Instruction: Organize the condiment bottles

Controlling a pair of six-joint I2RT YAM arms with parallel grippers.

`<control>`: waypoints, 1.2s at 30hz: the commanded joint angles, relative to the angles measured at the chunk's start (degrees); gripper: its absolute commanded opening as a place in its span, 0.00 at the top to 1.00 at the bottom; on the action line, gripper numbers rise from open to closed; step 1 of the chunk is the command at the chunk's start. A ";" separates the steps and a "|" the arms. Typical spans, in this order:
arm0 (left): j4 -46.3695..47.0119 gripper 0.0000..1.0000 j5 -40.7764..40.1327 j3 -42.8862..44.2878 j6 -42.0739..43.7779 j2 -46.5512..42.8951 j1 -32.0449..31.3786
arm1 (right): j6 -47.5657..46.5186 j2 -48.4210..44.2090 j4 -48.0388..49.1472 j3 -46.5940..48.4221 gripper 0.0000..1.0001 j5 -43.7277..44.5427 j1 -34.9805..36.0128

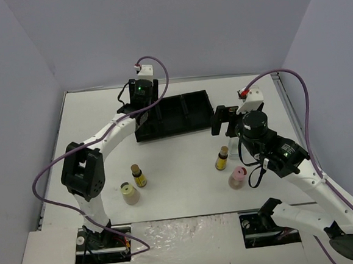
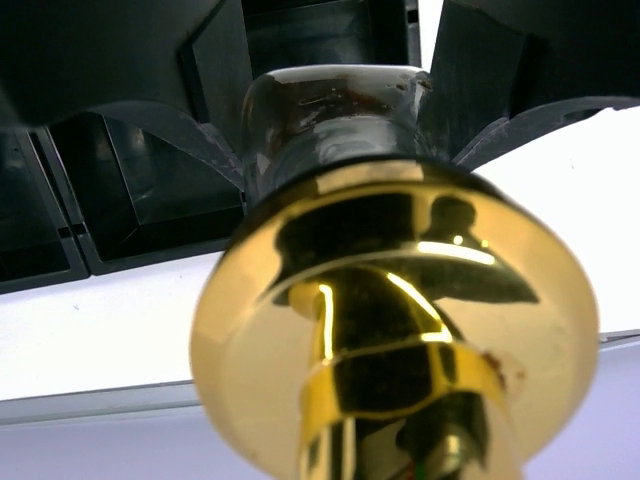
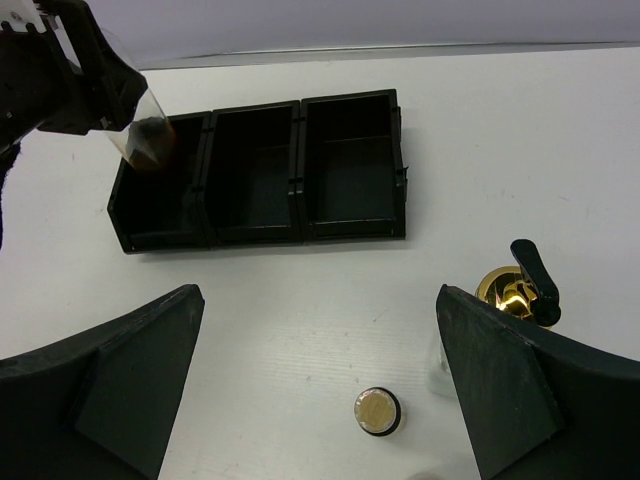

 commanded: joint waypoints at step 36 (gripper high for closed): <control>34.32 1.00 -0.09 -11.87 -5.80 1.69 2.18 | -1.90 -3.03 1.30 -2.41 0.00 0.36 0.49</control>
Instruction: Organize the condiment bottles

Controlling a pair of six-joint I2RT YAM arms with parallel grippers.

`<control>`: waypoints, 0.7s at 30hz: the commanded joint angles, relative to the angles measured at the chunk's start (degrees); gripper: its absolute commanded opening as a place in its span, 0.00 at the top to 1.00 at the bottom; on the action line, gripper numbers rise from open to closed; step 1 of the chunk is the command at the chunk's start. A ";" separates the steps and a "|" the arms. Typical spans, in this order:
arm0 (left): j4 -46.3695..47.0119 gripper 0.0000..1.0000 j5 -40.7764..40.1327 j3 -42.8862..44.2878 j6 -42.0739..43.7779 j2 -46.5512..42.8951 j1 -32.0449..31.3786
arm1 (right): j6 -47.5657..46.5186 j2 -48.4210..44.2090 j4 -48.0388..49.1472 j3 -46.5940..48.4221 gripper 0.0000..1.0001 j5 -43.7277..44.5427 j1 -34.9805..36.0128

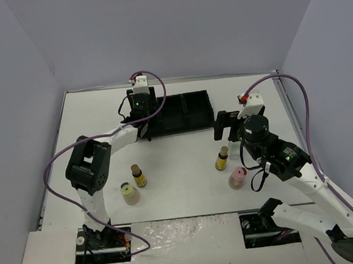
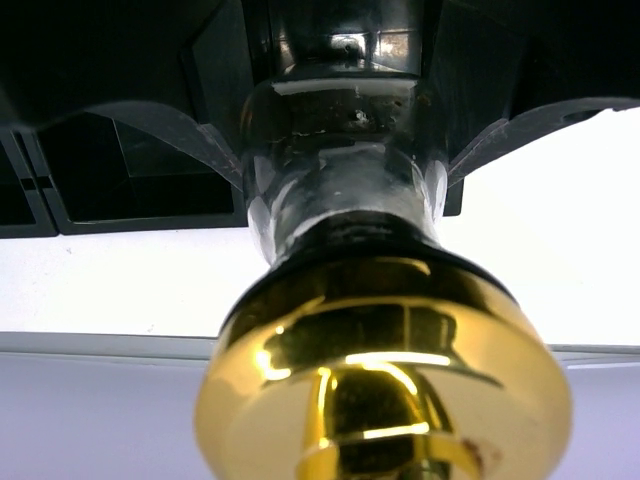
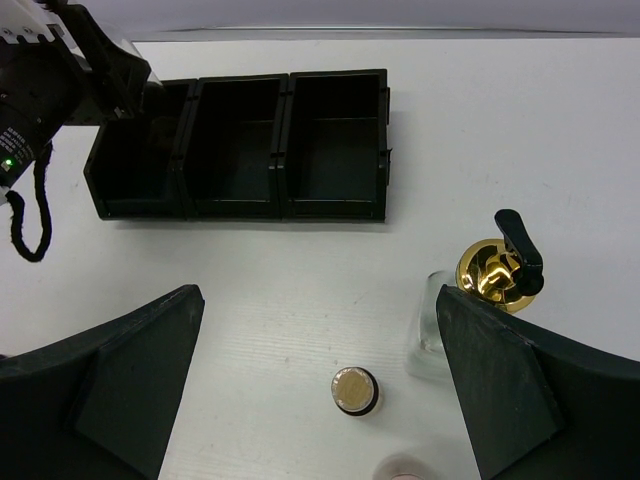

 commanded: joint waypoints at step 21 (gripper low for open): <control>5.12 0.10 -1.46 1.33 -0.23 -4.81 0.03 | 0.30 -0.78 2.70 -0.43 0.00 0.45 0.49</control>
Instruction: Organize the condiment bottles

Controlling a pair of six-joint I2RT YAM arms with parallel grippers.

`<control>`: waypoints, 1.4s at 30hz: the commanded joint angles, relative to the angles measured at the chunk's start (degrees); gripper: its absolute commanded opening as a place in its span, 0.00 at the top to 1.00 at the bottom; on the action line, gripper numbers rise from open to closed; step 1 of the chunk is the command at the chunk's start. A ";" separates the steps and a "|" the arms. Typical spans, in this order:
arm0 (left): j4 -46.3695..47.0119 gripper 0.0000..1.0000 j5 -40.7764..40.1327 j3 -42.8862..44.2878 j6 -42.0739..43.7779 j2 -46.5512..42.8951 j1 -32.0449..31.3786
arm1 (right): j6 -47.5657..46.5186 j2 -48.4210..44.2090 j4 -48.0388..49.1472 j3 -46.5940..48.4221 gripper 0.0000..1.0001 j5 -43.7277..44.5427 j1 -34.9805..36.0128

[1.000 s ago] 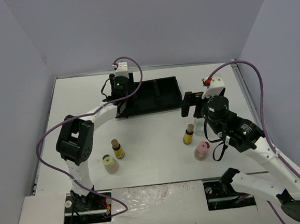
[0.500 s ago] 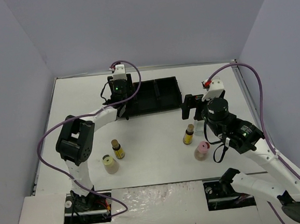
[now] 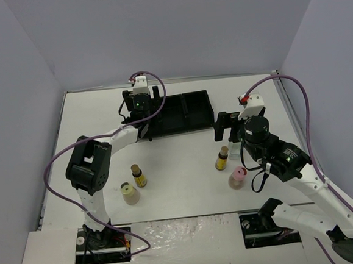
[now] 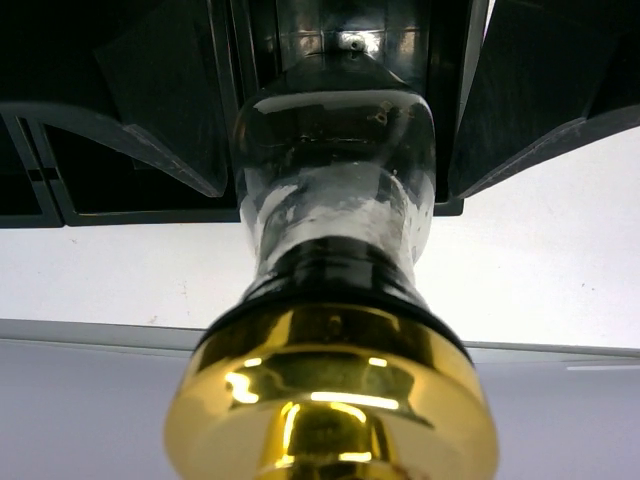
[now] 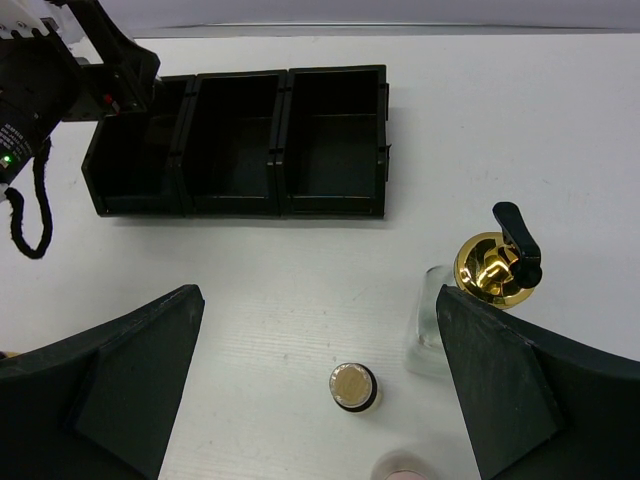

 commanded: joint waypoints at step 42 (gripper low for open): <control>-44.03 0.03 -17.09 -8.25 -7.18 -50.93 -16.56 | 3.28 -3.33 -8.78 -0.68 0.00 17.86 0.18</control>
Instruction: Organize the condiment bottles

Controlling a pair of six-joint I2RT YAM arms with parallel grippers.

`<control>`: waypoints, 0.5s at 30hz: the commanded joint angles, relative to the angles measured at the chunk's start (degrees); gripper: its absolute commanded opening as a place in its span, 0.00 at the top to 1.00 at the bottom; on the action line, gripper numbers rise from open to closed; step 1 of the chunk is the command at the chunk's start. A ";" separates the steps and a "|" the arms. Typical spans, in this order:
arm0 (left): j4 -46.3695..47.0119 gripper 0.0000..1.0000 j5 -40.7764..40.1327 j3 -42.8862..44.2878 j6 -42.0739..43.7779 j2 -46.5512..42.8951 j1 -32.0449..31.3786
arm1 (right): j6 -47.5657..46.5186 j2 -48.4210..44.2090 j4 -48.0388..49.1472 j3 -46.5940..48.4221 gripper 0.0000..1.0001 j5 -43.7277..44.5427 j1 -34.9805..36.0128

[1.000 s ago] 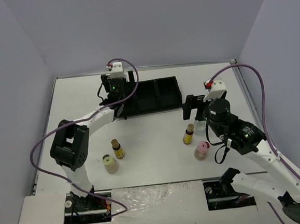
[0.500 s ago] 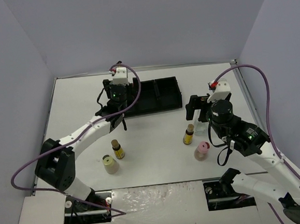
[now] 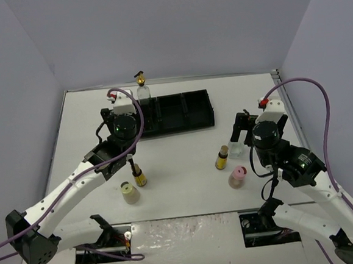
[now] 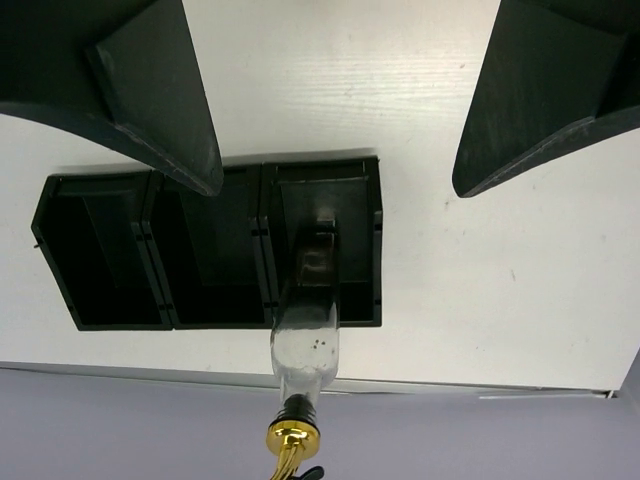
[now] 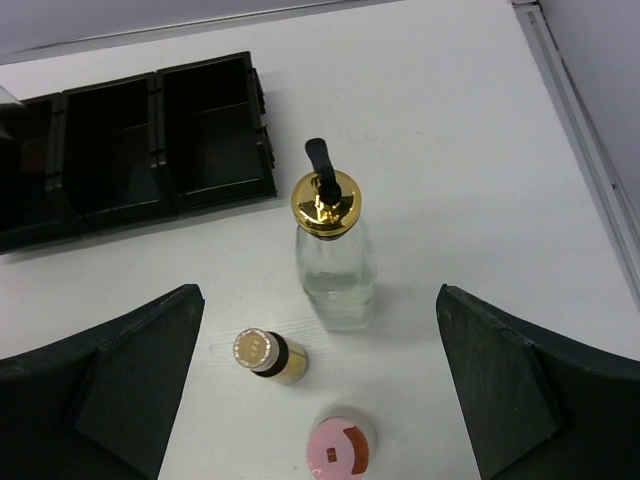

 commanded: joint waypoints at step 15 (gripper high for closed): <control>-11.97 0.03 -1.13 6.27 1.05 -11.22 -1.16 | -3.50 5.46 17.81 -9.56 0.00 -9.12 -11.72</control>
